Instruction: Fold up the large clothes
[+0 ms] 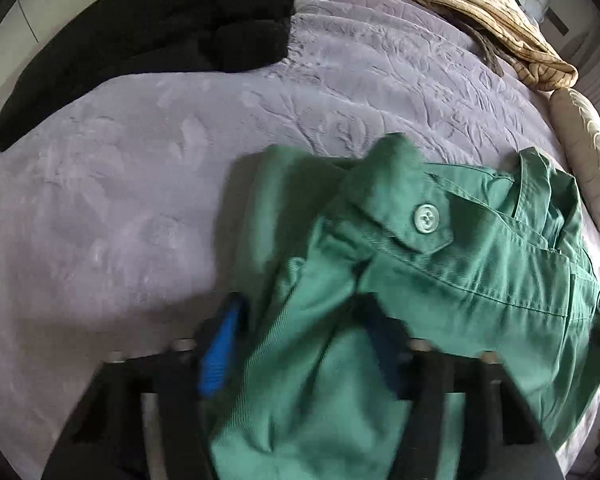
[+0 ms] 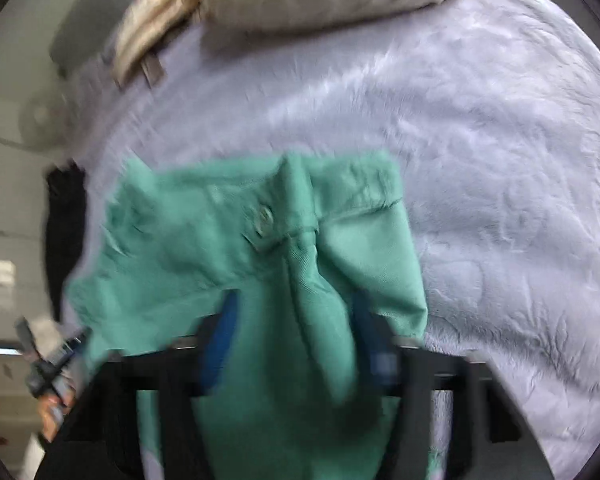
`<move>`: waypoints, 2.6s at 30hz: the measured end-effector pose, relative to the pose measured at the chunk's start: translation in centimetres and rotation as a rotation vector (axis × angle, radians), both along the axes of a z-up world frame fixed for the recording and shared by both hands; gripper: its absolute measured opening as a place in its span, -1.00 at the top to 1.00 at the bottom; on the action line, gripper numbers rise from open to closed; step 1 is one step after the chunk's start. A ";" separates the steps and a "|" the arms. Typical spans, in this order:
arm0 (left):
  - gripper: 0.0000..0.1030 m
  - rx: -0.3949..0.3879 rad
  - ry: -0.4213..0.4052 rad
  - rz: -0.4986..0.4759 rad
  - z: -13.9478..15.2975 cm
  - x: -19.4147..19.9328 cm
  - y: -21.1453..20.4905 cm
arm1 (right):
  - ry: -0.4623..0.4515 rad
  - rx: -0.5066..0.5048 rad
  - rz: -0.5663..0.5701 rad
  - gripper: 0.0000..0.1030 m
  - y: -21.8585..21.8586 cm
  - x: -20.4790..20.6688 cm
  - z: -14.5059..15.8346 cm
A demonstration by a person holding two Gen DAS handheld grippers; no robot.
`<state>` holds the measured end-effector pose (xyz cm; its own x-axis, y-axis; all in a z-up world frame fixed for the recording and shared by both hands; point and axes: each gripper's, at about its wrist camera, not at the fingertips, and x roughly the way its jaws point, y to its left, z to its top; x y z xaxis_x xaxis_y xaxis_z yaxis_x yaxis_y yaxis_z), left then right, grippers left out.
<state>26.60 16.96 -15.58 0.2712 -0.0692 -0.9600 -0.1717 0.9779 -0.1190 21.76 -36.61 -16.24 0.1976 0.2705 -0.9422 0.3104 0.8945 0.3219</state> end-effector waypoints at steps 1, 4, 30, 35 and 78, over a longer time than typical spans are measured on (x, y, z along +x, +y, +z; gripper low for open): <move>0.72 0.052 -0.022 -0.008 0.5 -0.1 -0.4 | 0.016 -0.013 0.011 0.88 0.3 0.1 -0.5; 0.77 0.055 -0.101 0.004 2.4 -0.7 0.2 | -0.105 -0.110 0.060 0.89 1.6 -0.3 2.1; 0.75 0.051 -0.119 -0.141 5.1 -7.7 -2.4 | -0.160 -0.117 0.079 0.25 5.2 -8.1 5.9; 0.75 0.105 -0.002 -0.140 -0.3 -10.2 -3.3 | -0.059 -0.126 0.189 0.25 9.4 -9.7 1.6; 0.49 -0.107 0.061 -0.048 -0.7 -14.5 4.9 | 0.093 0.445 -0.289 -0.33 10.8 -21.6 -2.7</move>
<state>12.10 21.89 -16.27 0.2060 -0.1837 -0.9611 -0.1349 0.9675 -0.2138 0.21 -25.82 -18.93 0.2445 0.5942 -0.7663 0.5691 0.5519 0.6095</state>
